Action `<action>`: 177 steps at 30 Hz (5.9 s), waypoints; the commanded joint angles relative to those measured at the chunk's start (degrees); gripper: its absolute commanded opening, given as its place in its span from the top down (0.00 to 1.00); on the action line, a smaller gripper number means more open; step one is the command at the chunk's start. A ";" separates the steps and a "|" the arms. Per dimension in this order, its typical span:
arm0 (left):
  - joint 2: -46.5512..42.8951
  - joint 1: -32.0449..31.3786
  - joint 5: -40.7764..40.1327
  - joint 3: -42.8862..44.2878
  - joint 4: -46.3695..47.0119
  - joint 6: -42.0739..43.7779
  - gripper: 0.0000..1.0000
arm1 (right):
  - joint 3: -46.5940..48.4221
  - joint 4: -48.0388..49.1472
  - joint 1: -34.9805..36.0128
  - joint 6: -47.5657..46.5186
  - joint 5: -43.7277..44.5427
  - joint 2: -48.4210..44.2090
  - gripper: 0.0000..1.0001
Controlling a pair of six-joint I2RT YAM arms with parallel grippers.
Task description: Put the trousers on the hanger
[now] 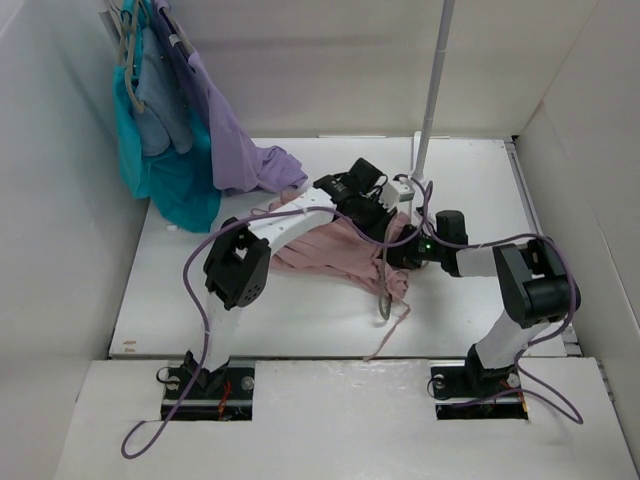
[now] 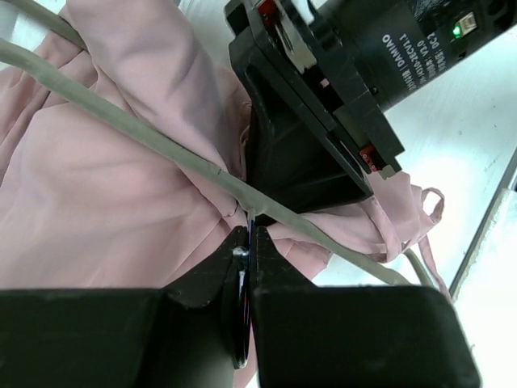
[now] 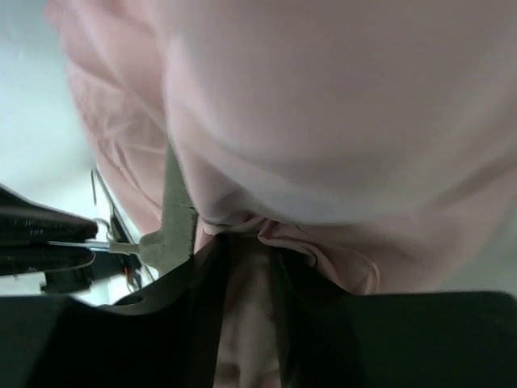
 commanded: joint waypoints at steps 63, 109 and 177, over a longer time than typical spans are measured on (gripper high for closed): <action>-12.97 1.47 16.30 -9.57 9.21 -8.83 0.46 | 8.90 -21.62 -8.22 -12.61 -3.41 -5.23 1.00; -0.22 7.27 19.37 -15.37 31.17 -38.53 0.49 | 12.24 -21.10 -14.02 -13.94 -12.82 -1.71 1.00; -12.87 10.70 14.79 -21.28 8.00 -8.67 1.00 | 10.04 -19.34 -13.52 -0.84 4.92 -9.36 1.00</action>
